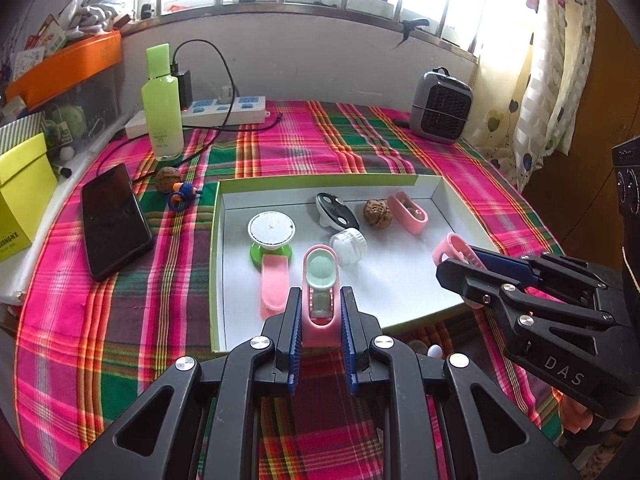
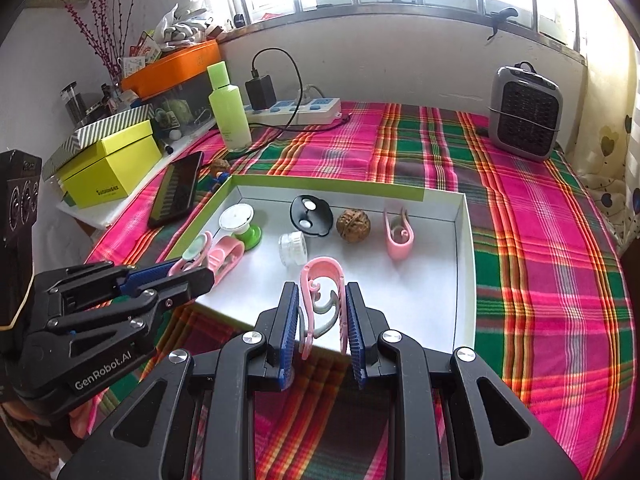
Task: Organize objects
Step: 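Carry the pink holder with the left tool into the box while the right tool carries the loop clip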
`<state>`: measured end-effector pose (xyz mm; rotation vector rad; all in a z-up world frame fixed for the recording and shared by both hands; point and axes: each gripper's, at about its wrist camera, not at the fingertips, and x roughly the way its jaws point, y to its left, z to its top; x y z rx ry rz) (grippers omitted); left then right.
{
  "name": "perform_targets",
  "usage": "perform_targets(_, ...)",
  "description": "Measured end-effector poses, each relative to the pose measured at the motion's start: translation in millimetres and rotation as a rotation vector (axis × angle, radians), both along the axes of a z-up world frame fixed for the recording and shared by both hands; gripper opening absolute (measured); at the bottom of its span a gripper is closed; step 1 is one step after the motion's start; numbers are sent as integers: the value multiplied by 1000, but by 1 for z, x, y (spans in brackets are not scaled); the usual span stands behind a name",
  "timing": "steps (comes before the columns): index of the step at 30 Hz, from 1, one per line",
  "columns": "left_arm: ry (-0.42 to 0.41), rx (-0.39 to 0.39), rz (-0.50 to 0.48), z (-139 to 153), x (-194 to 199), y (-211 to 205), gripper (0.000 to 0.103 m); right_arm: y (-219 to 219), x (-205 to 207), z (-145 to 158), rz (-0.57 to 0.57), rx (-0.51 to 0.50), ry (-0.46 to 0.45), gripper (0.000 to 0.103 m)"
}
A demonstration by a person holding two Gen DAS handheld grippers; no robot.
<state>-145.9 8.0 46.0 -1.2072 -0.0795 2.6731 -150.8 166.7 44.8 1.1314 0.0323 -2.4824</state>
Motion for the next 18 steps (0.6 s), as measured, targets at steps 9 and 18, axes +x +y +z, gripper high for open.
perform_targets(9,-28,-4,1,-10,-19,3,16,-5,-28,-13,9,1,-55,24)
perform_targets(18,-43,-10,-5,-17,-30,6,16,-8,-43,-22,12,16,-79,24)
